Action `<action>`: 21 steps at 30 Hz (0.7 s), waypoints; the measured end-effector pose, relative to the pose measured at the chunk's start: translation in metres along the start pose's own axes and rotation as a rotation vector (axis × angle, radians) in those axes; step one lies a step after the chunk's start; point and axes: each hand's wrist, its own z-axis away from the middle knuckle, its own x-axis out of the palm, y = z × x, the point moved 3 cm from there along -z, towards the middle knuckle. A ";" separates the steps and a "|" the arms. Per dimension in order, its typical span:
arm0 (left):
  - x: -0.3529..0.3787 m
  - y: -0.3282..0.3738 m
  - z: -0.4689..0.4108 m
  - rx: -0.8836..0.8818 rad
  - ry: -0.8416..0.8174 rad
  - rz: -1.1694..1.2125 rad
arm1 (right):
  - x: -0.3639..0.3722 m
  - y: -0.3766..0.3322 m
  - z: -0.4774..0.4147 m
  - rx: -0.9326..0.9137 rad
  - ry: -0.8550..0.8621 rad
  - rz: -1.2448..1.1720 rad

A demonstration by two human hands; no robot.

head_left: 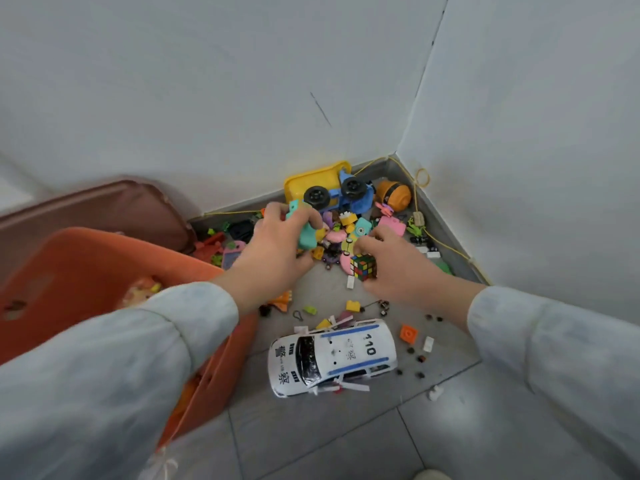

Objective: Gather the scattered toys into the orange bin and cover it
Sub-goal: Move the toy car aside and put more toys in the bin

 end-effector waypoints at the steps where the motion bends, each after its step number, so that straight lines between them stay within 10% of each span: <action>1: -0.021 -0.007 0.007 0.007 0.013 -0.029 | -0.006 -0.018 -0.002 -0.034 -0.010 0.015; 21: -0.086 -0.183 0.122 -0.441 -0.003 -0.026 | 0.060 -0.244 -0.044 -0.302 -0.036 -0.159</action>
